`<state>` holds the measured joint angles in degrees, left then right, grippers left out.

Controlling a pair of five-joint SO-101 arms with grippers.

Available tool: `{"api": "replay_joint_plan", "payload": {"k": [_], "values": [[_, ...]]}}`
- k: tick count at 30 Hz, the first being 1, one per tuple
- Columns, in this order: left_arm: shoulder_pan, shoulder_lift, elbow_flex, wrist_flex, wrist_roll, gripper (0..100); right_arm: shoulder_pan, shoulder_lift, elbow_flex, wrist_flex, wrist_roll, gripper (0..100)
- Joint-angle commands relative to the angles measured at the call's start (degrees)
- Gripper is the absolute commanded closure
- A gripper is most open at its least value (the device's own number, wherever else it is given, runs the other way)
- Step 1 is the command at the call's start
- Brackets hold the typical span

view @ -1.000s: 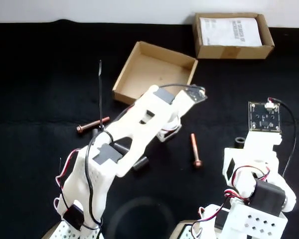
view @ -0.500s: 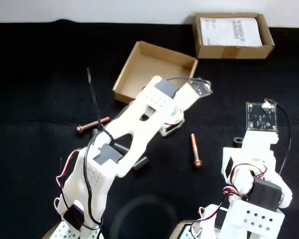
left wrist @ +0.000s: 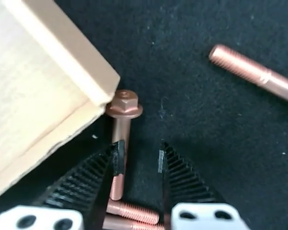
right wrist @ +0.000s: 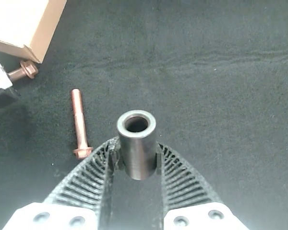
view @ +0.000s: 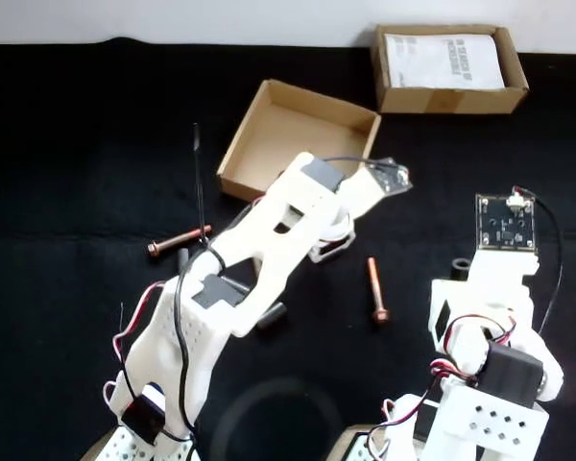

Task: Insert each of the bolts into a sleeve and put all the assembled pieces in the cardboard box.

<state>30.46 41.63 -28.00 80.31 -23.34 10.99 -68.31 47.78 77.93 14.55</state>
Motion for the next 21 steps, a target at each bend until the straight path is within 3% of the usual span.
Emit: {"api": "replay_joint_plan", "payload": {"k": [1, 17, 21], "values": [[-0.5, 1.8, -4.3, -0.5, -0.5, 86, 0.4, -1.0, -0.3, -1.1, 0.4, 99.2], [-1.6, 9.2, -10.9, -0.2, -2.5, 87, 0.4, -1.0, -0.3, -1.1, 0.5, 99.2], [-1.7, 9.4, -10.9, -0.2, -2.5, 100, 0.4, -1.0, -0.3, -1.2, 0.5, 99.2]]}}
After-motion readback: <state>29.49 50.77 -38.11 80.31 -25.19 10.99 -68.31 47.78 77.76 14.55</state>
